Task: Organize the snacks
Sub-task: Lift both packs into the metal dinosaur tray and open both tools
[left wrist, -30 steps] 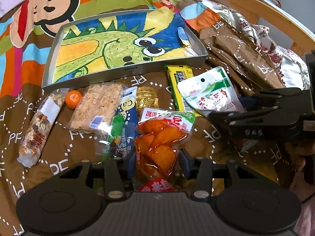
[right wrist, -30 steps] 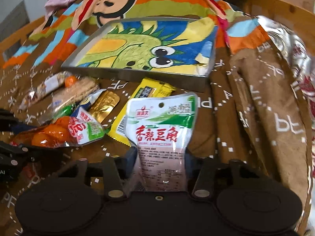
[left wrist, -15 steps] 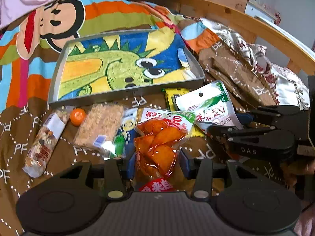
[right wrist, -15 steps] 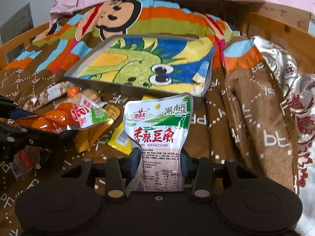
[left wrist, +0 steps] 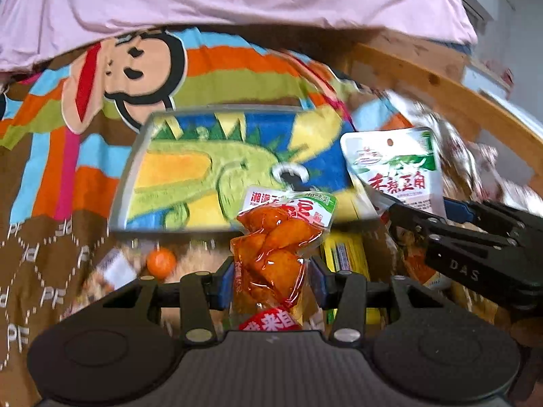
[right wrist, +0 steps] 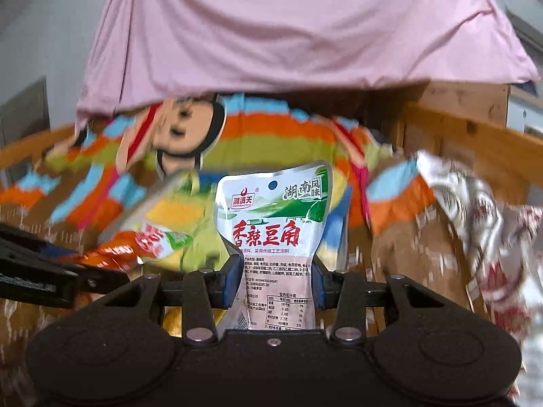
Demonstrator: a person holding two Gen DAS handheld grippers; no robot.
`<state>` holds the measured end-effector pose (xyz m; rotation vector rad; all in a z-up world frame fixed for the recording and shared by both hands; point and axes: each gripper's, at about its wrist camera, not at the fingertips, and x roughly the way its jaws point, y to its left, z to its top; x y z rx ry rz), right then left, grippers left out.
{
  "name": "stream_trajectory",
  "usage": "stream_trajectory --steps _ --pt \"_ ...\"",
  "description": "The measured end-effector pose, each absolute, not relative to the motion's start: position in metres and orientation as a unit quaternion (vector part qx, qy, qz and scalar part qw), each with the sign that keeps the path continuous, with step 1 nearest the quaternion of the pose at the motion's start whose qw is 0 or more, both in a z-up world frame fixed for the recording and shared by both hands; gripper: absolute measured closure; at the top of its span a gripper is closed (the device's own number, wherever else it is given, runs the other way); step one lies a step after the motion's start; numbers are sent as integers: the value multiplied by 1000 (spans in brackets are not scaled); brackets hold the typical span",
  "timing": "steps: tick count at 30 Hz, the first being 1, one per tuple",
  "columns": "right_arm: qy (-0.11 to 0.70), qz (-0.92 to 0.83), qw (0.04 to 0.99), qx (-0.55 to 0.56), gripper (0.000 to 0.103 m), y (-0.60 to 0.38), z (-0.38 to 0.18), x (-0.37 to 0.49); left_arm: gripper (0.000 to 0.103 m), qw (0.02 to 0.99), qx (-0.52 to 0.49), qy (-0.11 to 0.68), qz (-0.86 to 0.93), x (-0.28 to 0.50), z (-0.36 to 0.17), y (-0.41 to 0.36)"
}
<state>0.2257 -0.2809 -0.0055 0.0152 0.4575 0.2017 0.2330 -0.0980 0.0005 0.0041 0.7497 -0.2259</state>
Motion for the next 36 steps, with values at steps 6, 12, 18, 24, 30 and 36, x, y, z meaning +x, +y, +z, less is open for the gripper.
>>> stream_trajectory --steps 6,12,18,24,30,36 --pt "204 87 973 67 59 -293 -7 267 54 942 -24 325 -81 278 9 -104" --pt "191 86 972 104 59 -300 -12 304 54 950 -38 305 -55 319 3 -109" --pt "204 86 968 121 59 -301 -26 331 54 950 -56 307 -31 355 -15 -111" --pt "224 89 962 129 59 -300 -42 346 54 946 -54 319 -20 375 -37 -117" --pt "255 90 954 129 59 -297 -58 358 54 940 -59 335 -9 385 -52 -118" --pt "267 90 952 117 58 -293 -62 362 54 937 -52 344 -5 387 -61 -121"
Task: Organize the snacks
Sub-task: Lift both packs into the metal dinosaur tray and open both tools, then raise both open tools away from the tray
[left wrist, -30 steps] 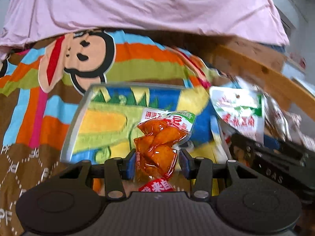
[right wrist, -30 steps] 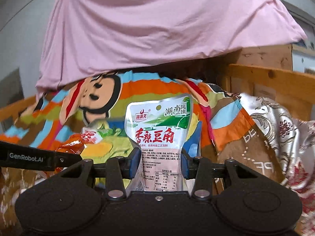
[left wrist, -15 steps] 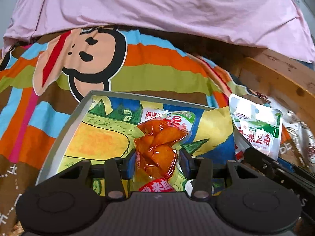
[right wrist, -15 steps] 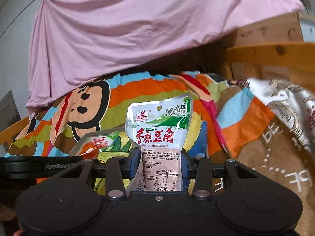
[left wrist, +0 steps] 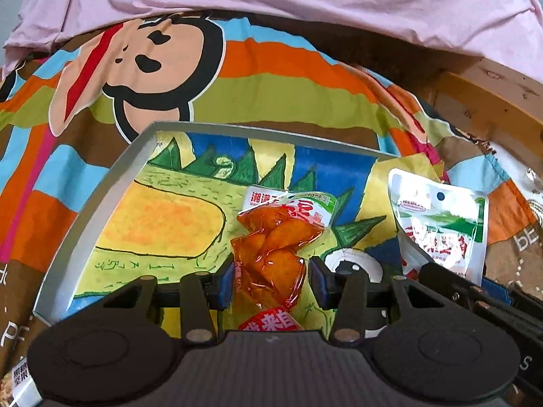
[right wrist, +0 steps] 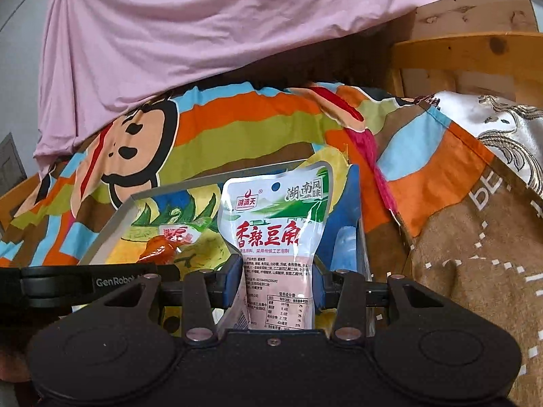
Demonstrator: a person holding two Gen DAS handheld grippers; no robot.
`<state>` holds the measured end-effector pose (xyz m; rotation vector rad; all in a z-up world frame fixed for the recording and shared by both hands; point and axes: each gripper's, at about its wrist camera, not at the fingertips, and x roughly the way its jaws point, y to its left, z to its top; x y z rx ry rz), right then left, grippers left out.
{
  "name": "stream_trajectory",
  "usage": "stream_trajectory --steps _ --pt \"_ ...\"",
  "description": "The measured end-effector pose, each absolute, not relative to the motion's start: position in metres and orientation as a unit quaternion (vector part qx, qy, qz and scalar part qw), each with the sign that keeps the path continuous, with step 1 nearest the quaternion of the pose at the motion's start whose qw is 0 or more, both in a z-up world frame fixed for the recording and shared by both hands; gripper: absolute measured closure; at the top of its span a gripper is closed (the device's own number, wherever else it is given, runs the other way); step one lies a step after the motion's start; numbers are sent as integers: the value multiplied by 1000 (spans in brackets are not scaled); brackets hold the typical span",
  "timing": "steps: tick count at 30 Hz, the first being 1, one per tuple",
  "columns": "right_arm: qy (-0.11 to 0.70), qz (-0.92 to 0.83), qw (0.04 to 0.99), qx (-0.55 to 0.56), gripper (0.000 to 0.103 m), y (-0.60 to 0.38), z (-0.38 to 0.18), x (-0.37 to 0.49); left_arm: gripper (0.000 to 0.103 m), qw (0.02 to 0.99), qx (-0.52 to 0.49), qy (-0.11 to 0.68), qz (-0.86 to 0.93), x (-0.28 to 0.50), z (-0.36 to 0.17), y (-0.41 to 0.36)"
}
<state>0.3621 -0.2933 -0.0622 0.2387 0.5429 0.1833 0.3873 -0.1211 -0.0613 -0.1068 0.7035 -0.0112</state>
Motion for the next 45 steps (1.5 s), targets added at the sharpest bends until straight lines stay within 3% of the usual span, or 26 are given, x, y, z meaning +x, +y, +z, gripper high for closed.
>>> stream_trajectory --steps 9,13,16,18,30,45 --pt "272 92 951 113 52 -293 -65 365 52 931 -52 361 -10 387 -73 -123" --pt "275 99 950 111 43 -292 -66 366 50 929 -48 367 -11 387 -76 -124" --pt "279 94 950 104 39 -290 -67 367 38 931 -56 360 -8 384 -75 -121" --pt "280 91 950 102 36 -291 -67 367 25 935 -70 349 -6 381 -72 -116" --pt "232 98 963 100 1 -289 -35 347 2 951 -101 292 21 354 -37 -84" --pt "169 104 976 94 1 -294 32 244 1 967 -78 238 35 241 31 -41"
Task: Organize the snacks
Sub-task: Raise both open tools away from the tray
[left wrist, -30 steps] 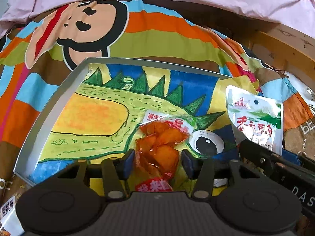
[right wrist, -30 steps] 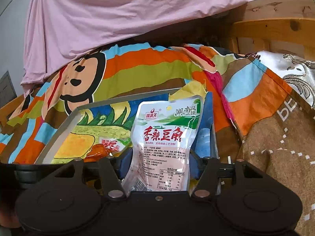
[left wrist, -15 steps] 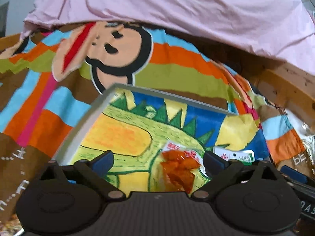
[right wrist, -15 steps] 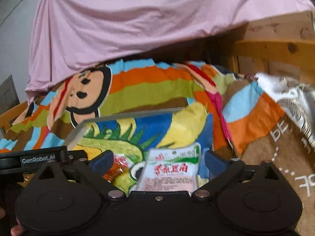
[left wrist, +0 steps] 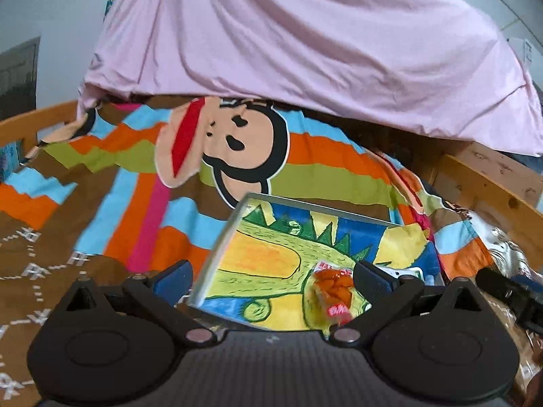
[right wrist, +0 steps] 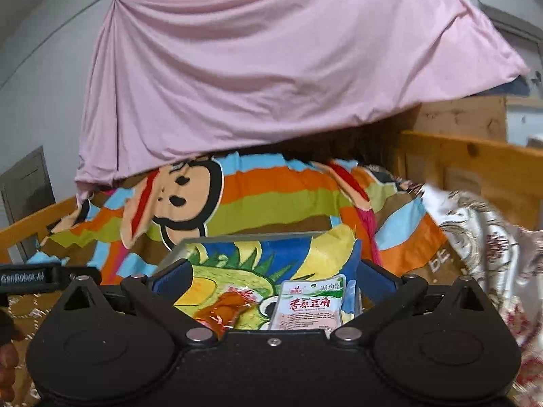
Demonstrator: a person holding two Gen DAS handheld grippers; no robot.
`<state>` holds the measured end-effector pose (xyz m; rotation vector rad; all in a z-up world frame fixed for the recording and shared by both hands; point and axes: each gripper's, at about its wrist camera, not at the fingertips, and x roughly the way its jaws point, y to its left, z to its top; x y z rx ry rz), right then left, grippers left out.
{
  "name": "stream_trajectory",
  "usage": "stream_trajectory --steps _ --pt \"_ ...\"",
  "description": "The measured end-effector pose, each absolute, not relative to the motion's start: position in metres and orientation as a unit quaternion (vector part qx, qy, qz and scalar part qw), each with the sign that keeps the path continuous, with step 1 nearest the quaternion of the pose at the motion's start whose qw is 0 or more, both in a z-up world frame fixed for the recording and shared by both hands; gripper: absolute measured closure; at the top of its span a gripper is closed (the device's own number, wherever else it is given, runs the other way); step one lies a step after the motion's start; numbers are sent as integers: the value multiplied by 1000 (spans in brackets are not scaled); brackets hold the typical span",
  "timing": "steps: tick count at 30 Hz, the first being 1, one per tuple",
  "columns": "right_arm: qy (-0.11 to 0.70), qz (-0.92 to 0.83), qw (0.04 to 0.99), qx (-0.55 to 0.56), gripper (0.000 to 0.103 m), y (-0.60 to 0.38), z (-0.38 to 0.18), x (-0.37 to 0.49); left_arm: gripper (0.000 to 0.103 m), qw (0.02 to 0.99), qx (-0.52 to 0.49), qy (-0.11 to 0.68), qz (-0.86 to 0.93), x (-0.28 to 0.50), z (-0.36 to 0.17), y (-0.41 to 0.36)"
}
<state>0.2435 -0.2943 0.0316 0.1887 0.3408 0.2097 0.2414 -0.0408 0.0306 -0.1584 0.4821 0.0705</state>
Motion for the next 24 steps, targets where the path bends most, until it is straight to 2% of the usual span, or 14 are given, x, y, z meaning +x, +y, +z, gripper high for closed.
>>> stream_trajectory --steps 9,24 --pt "166 82 971 151 1 -293 41 156 1 967 -50 249 15 169 49 -25" --pt "247 56 959 126 1 -254 13 72 1 958 -30 284 -17 91 14 3"
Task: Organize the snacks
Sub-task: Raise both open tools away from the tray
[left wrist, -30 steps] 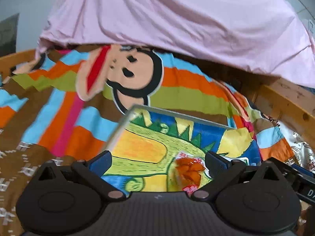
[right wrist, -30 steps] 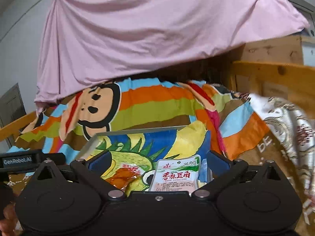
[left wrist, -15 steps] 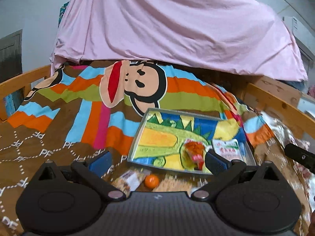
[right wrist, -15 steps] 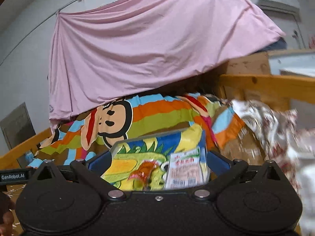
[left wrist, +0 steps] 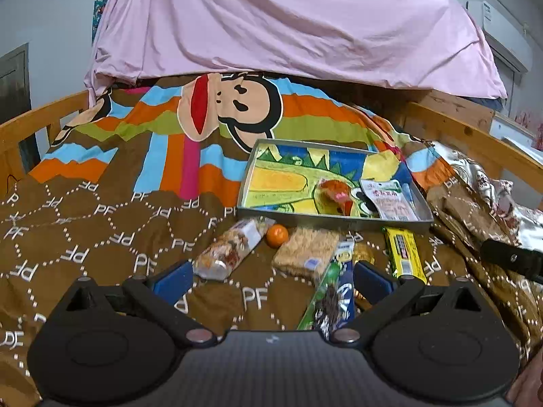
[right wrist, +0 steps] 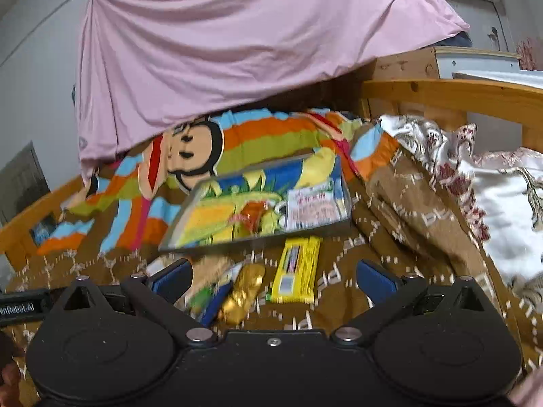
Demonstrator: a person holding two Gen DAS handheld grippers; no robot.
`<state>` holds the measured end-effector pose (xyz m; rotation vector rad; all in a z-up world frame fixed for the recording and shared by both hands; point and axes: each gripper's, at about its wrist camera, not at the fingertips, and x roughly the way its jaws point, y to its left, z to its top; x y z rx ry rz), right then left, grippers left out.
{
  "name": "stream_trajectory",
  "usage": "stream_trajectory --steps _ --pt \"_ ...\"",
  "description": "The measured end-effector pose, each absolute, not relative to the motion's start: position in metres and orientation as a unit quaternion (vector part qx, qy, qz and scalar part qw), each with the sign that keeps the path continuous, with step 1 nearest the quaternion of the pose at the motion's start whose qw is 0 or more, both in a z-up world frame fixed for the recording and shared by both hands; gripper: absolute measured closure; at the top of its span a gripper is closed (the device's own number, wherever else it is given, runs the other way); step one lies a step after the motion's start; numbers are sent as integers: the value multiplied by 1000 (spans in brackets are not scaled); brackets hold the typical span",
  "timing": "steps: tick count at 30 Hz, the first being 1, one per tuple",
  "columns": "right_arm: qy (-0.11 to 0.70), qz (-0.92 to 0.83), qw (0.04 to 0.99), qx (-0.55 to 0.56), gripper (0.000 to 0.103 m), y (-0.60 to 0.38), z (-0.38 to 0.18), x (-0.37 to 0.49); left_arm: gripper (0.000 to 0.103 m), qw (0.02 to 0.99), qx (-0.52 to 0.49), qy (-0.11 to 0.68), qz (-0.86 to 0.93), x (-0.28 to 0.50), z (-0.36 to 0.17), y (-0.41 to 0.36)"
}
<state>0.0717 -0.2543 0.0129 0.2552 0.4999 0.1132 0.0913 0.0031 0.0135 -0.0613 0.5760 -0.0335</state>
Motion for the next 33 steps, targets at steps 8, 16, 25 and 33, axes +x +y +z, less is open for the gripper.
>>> stream_trajectory --steps 8,16,25,33 --pt "300 85 949 55 1 -219 -8 59 1 954 -28 298 -31 73 -8 13" --pt "321 122 939 -15 1 -188 -18 63 1 949 -24 312 -24 69 -24 27" --pt "345 144 927 -35 1 -174 -27 70 1 946 -25 322 -7 75 -33 41" --pt "360 169 917 -13 1 -167 -33 82 1 942 -21 334 5 88 -39 49"
